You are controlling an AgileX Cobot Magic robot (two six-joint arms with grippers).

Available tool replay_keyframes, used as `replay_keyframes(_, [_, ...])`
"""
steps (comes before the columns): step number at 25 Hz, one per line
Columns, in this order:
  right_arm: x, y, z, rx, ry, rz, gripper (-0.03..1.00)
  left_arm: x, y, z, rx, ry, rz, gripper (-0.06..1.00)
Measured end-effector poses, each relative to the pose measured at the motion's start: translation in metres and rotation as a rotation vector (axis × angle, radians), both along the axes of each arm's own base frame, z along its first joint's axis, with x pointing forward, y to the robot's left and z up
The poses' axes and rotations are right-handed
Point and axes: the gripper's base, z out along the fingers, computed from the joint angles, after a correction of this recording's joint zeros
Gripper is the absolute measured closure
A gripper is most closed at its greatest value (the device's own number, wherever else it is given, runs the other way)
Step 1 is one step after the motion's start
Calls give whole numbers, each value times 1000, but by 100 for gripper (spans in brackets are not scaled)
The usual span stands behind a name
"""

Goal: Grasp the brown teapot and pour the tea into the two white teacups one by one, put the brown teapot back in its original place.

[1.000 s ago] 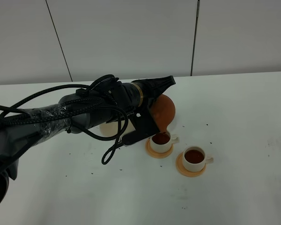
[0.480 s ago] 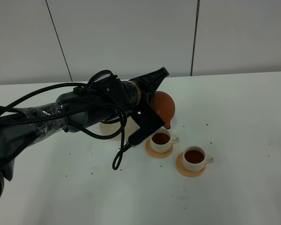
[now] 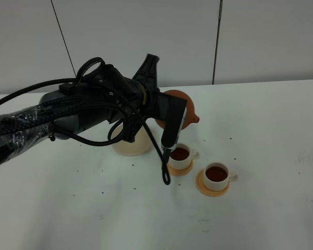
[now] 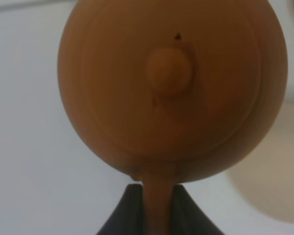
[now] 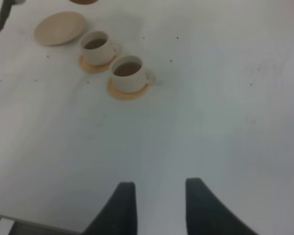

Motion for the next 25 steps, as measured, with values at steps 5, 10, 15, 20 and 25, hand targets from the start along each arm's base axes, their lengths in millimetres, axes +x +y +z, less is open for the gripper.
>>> replay_keyframes(5, [0, 0, 0, 0, 0, 0, 72, -10, 8, -7, -86, 166, 241, 78])
replay_keyframes(10, [0, 0, 0, 0, 0, 0, 72, -20, 15, -12, -151, 288, 467, 78])
replay_keyframes(15, [0, 0, 0, 0, 0, 0, 72, -29, 20, -16, -184, 371, 653, 78])
replay_keyframes(20, [0, 0, 0, 0, 0, 0, 72, -33, 23, -18, -220, 405, 797, 78])
replay_keyframes(25, [0, 0, 0, 0, 0, 0, 72, -37, 23, -20, -249, 428, 852, 78])
